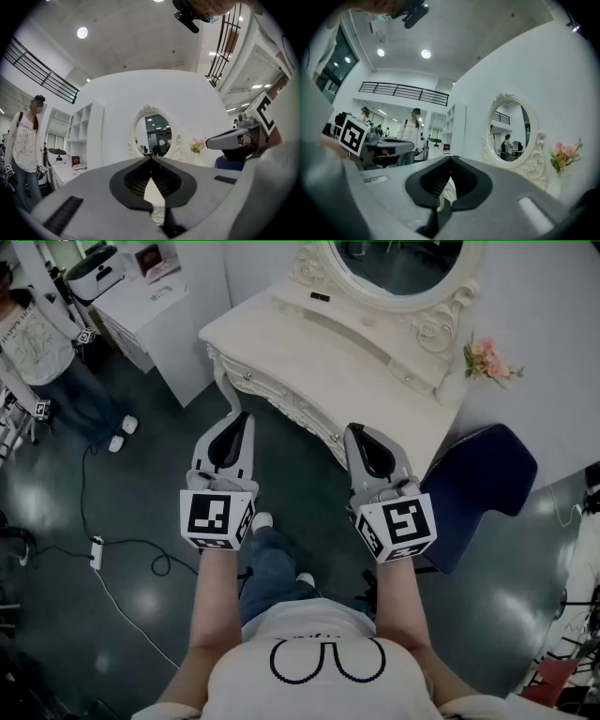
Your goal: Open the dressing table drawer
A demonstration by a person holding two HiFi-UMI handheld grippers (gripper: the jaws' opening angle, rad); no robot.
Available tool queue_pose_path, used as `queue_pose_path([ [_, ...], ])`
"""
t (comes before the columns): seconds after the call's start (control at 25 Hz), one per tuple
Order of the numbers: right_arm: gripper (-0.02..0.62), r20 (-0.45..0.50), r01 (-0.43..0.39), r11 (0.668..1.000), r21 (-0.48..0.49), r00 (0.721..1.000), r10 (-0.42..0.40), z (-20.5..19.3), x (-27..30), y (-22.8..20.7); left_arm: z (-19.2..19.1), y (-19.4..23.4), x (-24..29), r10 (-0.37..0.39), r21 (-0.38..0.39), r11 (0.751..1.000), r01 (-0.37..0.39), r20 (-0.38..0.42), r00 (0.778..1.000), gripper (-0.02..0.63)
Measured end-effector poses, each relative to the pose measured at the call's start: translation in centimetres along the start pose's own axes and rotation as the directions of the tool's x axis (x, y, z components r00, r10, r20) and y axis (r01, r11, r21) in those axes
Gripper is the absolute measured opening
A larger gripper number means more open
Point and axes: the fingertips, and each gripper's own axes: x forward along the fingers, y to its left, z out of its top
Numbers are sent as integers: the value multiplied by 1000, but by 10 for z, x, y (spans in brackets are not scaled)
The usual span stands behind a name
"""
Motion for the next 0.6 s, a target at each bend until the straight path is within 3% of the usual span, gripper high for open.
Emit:
queue_pose_path([
  [0.36,-5,10,18,1000,4,1000,-18,-9,49,-17,-18,36,38,5,-18,1000,-5,1,1000,-2],
  [0.6,-5,-20,26,1000,15,999,-26,-21,121,-27,-35,88,88,-1,-33,999,0,-12,1000,-2],
])
